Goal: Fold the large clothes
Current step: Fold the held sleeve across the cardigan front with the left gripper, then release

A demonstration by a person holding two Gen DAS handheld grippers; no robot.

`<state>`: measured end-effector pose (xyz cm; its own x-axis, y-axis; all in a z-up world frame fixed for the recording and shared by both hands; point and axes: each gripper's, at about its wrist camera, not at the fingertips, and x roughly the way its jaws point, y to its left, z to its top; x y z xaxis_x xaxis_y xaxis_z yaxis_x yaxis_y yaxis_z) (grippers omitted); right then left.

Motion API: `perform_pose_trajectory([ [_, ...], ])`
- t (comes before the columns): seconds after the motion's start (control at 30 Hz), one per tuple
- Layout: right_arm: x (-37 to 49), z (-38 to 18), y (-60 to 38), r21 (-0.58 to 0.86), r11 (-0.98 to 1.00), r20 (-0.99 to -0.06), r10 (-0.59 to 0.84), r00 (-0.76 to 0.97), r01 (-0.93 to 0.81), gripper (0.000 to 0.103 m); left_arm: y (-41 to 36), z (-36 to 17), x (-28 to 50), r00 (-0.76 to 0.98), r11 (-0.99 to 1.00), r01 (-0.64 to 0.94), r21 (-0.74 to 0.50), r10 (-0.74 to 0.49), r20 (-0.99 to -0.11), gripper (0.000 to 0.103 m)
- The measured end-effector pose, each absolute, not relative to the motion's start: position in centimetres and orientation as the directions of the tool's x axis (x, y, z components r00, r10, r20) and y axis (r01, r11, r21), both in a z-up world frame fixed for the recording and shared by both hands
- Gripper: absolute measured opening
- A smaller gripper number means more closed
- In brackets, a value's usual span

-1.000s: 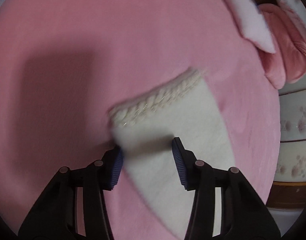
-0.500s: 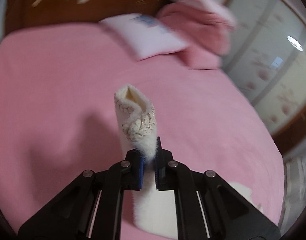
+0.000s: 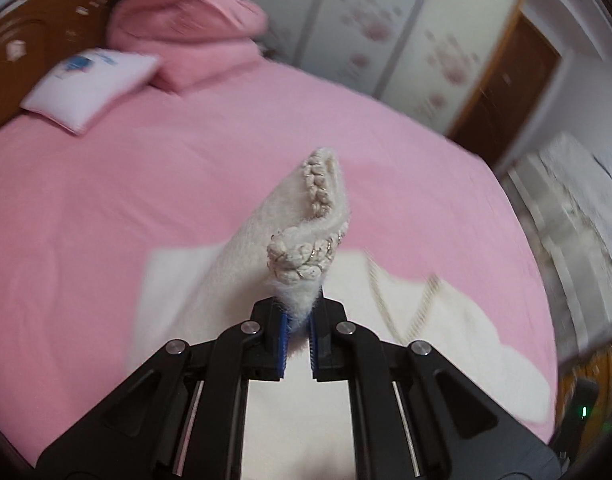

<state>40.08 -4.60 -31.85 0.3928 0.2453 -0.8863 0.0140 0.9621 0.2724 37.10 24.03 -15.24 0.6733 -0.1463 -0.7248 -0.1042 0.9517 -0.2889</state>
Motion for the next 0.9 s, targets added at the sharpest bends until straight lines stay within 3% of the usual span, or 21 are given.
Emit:
perform_pose_trajectory([
  [0.1, 40.0, -33.0, -9.8, 0.282, 0.955, -0.888, 0.224, 0.401, 0.091, 0.103, 17.6, -16.9, 37.8, 0.618, 0.963, -0.044, -0.267, -0.183, -0.765, 0.005],
  [0.27, 39.9, -35.9, -16.9, 0.289, 0.942, -0.900, 0.205, 0.384, 0.174, 0.103, 7.1, -24.3, 37.3, 0.452, 0.946, 0.029, -0.321, -0.299, -0.840, 0.005],
  [0.37, 39.9, -37.7, -19.4, 0.334, 0.921, -0.890, 0.237, 0.390, 0.203, 0.103, 5.5, -28.8, 37.8, 0.330, 0.945, 0.019, -0.325, -0.313, -0.891, 0.008],
  [0.47, 39.9, -39.0, -20.0, 0.321, 0.927, -0.890, 0.225, 0.397, 0.195, 0.103, 5.8, -31.0, 37.3, 0.292, 0.950, 0.026, -0.310, -0.304, -0.907, 0.019],
  [0.5, 40.0, -39.4, -19.7, 0.331, 0.927, -0.887, 0.240, 0.393, 0.179, 0.103, 5.9, -31.4, 37.3, 0.287, 0.956, 0.031, -0.290, -0.287, -0.914, 0.032],
  [0.53, 40.0, -39.7, -19.5, 0.352, 0.921, -0.883, 0.268, 0.386, 0.166, 0.103, 5.8, -31.3, 37.1, 0.286, 0.964, 0.038, -0.265, -0.264, -0.921, 0.053],
  [0.57, 40.1, -40.1, -18.7, 0.382, 0.911, -0.877, 0.303, 0.373, 0.158, 0.103, 6.8, -31.1, 38.8, 0.290, 0.969, 0.042, -0.242, -0.243, -0.926, 0.061],
  [0.73, 39.9, -43.3, -15.0, 0.587, 0.787, -0.801, 0.530, 0.278, 0.189, 0.103, 11.6, -30.1, 36.9, 0.298, 0.971, 0.065, -0.230, -0.239, -0.924, 0.064],
  [0.9, 38.9, -45.9, -11.5, 0.600, 0.755, -0.798, 0.546, 0.254, 0.264, 0.100, 13.3, -28.9, 37.7, 0.291, 0.989, 0.048, -0.140, -0.148, -0.945, 0.065],
])
